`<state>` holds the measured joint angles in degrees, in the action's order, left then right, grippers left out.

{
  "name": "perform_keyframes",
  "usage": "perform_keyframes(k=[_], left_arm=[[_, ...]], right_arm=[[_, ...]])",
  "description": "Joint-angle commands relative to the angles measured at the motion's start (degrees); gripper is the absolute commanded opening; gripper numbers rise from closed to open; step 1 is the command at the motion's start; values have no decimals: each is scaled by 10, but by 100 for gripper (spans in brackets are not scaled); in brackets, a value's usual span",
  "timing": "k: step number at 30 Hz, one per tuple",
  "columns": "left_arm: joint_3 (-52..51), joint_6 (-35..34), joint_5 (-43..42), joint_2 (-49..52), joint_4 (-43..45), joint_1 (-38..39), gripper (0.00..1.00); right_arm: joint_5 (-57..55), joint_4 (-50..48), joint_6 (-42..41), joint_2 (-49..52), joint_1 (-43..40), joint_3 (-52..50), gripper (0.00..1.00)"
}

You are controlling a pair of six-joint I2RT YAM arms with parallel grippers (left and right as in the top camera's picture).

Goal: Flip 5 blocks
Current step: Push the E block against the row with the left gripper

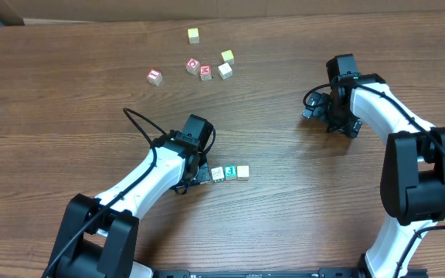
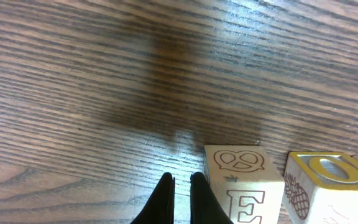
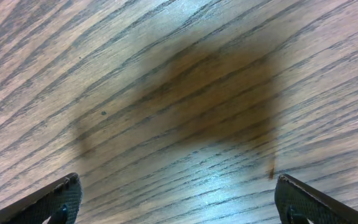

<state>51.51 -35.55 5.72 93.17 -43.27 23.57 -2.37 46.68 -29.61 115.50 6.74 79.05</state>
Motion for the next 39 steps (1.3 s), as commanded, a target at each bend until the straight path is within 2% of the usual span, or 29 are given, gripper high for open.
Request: perform_keyframes(k=[1, 5, 13, 32, 39], left_arm=[[-4, 13, 24, -5, 5, -2, 4], [-4, 13, 54, -5, 13, -2, 4], [-4, 13, 18, -5, 29, -2, 4], [-4, 9, 22, -5, 23, -3, 4], [-4, 9, -25, -5, 22, -3, 4]], right_arm=[[-6, -1, 0, -2, 0, -3, 100], [-6, -1, 0, -2, 0, -3, 100], [-6, -1, 0, -2, 0, -3, 100], [-6, -1, 0, -2, 0, -3, 100], [-6, -1, 0, -2, 0, -3, 100]])
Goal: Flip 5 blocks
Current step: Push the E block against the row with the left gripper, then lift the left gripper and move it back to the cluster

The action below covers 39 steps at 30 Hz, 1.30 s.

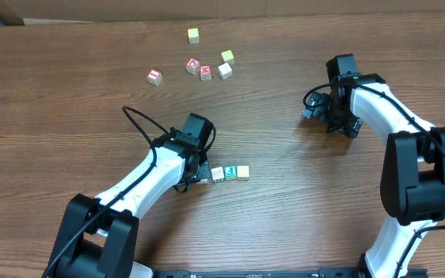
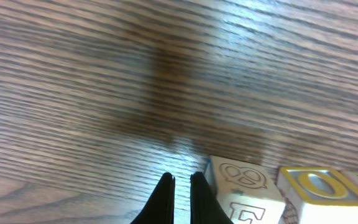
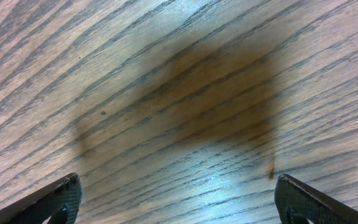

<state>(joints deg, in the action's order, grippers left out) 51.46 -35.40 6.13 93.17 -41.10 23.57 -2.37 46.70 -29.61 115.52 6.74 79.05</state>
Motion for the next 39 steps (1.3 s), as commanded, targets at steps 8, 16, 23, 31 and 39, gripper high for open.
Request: perform_keyframes(k=[8, 16, 23, 31, 39], left_arm=[[-4, 7, -44, -5, 14, -3, 4], [-4, 7, -43, -5, 33, -3, 5], [-4, 7, -43, -5, 42, -3, 5], [25, 12, -40, -6, 12, -13, 4], [148, 51, -26, -7, -101, -43, 4]], right_arm=[[-6, -2, 0, -2, 0, -3, 100], [-6, -2, 0, -2, 0, -3, 100], [-6, -2, 0, -2, 0, -3, 100], [-6, -2, 0, -2, 0, -3, 100], [-6, -2, 0, -2, 0, -3, 100]])
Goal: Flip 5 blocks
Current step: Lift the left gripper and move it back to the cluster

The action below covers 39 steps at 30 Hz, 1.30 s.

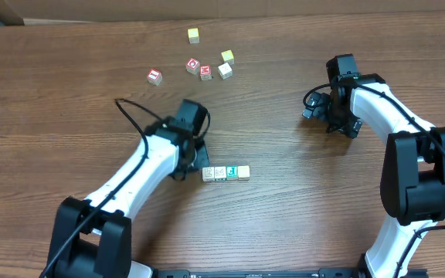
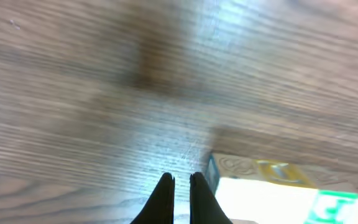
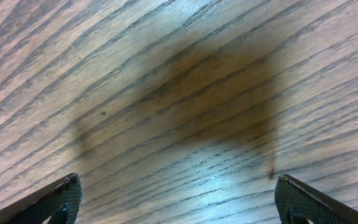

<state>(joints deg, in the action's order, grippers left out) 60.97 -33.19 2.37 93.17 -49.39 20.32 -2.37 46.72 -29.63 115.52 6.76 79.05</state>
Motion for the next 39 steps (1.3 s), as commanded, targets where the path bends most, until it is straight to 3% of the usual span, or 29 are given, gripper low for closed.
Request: perform_keyframes(k=[1, 10, 16, 25, 39], left_arm=[[71, 36, 12, -7, -33, -15, 4], [313, 94, 12, -7, -200, -93, 12], [431, 116, 11, -7, -228, -178, 24], [438, 116, 11, 3, -227, -224, 65], [435, 125, 10, 58, -256, -222, 70]], right_arm=[[-6, -2, 0, -2, 0, -3, 100], [-6, -2, 0, -2, 0, -3, 100], [-6, -2, 0, -2, 0, -3, 100], [-6, -2, 0, -2, 0, -3, 100], [-6, -2, 0, -2, 0, -3, 100]])
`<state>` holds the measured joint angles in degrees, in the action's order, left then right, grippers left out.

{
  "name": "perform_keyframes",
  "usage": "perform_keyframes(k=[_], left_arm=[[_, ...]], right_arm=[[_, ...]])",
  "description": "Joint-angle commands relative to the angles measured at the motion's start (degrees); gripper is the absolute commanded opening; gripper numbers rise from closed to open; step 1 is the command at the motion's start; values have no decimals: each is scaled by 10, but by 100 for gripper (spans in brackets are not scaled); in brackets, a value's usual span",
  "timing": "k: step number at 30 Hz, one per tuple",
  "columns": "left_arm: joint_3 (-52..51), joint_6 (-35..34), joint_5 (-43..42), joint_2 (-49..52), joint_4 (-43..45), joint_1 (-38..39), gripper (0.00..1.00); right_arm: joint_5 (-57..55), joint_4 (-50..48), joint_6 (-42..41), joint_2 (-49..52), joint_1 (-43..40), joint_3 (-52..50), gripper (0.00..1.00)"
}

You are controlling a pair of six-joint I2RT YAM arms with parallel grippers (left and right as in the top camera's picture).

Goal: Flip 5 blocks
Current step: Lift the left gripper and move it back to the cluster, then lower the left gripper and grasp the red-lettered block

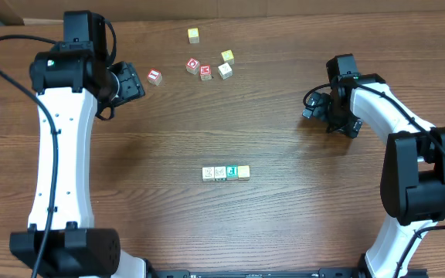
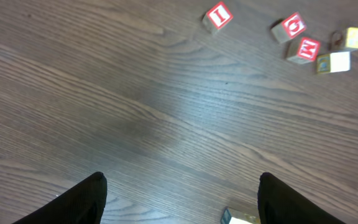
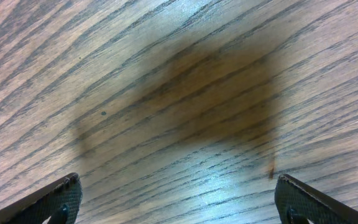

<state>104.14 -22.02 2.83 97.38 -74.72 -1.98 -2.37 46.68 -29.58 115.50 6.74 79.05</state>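
A row of several small blocks [image 1: 225, 172] lies mid-table; the corner of one block [image 2: 240, 218] shows at the bottom of the left wrist view. Far off sit a red "I" block [image 1: 154, 76] [image 2: 217, 16], two red blocks [image 1: 199, 69], a white block [image 1: 225, 70] and two yellow blocks [image 1: 227, 55]. My left gripper [image 1: 132, 83] [image 2: 179, 200] is raised at the far left, just left of the "I" block, open and empty. My right gripper [image 1: 314, 108] [image 3: 179, 202] is open over bare wood at the right.
The wooden table [image 1: 323, 201] fills the view. A second yellow block [image 1: 194, 35] lies near the far edge. The left arm's black cable [image 1: 6, 42] loops at the far left.
My left gripper was shut and low by the left end of the row. Now it is open, raised and far away by the red "I" block. The right arm has not moved.
My left gripper stood shut against the "E" block at the row's left end, hiding it from above, and stayed there at the following moment. Then it was just off to the left, the whole row showing. Now it is open at the far left. The right gripper stayed open throughout.
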Motion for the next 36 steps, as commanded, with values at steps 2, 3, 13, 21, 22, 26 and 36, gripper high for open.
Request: perform_keyframes(k=[2, 3, 13, 21, 22, 26, 36], left_arm=[[4, 15, 5, 23, -5, 1, 70], [4, 15, 5, 26, -5, 1, 70], [4, 16, 5, 37, 19, 1, 69], [4, 64, 5, 38, 91, 1, 71], [3, 71, 5, 40, 99, 1, 73], [3, 110, 6, 56, 124, 1, 87], [3, 177, 2, 164, 181, 2, 99]], right_arm=[[-6, -1, 0, -2, 0, -3, 100], [-6, -1, 0, -2, 0, -3, 100], [-6, -1, 0, -2, 0, -3, 100], [-6, -1, 0, -2, 0, -3, 100], [-6, -1, 0, -2, 0, -3, 100], [-6, -1, 0, -2, 0, -3, 100], [-6, -1, 0, -2, 0, -3, 100]])
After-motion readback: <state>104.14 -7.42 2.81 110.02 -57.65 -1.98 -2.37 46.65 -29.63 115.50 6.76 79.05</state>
